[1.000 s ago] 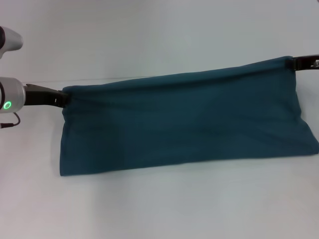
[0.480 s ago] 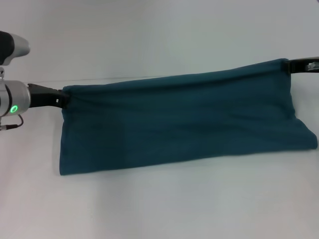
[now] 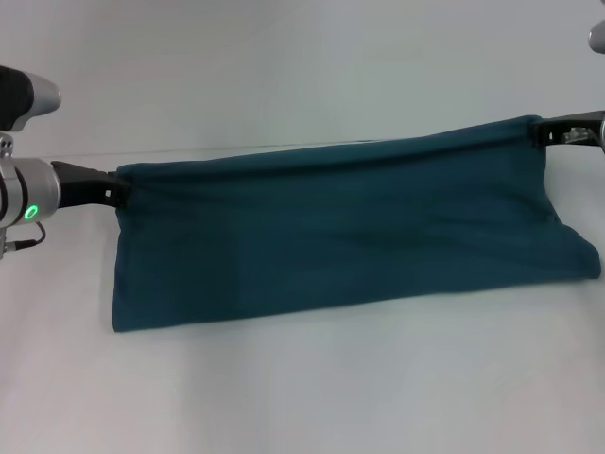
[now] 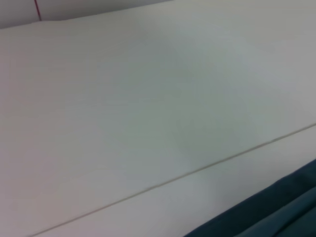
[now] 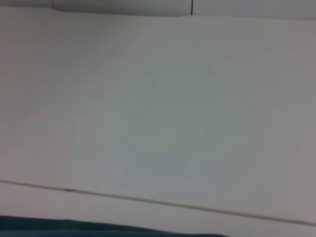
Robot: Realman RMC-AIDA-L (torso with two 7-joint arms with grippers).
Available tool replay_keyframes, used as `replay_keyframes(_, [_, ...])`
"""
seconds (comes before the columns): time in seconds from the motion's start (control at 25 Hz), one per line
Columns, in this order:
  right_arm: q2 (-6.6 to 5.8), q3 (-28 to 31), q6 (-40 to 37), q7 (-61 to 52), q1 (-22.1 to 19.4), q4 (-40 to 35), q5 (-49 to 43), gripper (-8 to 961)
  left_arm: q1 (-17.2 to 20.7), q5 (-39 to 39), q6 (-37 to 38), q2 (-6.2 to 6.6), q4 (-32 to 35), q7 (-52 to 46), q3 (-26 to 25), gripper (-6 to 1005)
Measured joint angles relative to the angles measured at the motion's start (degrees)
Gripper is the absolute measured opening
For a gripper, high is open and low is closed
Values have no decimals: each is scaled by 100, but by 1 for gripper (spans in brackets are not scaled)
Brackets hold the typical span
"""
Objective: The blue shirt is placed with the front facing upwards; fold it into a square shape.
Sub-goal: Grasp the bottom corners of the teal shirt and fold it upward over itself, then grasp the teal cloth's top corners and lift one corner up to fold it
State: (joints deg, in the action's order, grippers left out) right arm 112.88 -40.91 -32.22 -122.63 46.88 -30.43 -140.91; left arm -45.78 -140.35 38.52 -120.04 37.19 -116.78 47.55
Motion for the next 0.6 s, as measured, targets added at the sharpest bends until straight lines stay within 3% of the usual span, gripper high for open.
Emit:
replay_keyframes(0.08, [25, -24, 174, 2, 23, 14, -4, 161, 0, 0, -226, -56, -32, 71, 20, 114])
replay_keyframes(0.28, [151, -271, 916, 88, 59, 75, -33, 168, -27, -3, -1265, -378, -80, 429, 103, 149])
replay_keyframes(0.44, [251, -565, 1522, 134, 99, 100, -42, 173, -166, 3, -1835, -386, -396, 454, 259, 176])
replay_keyframes(0.6, [280, -656, 1588, 142, 156, 95, -42, 178, -162, 4, -1756, -374, -354, 311, 208, 224])
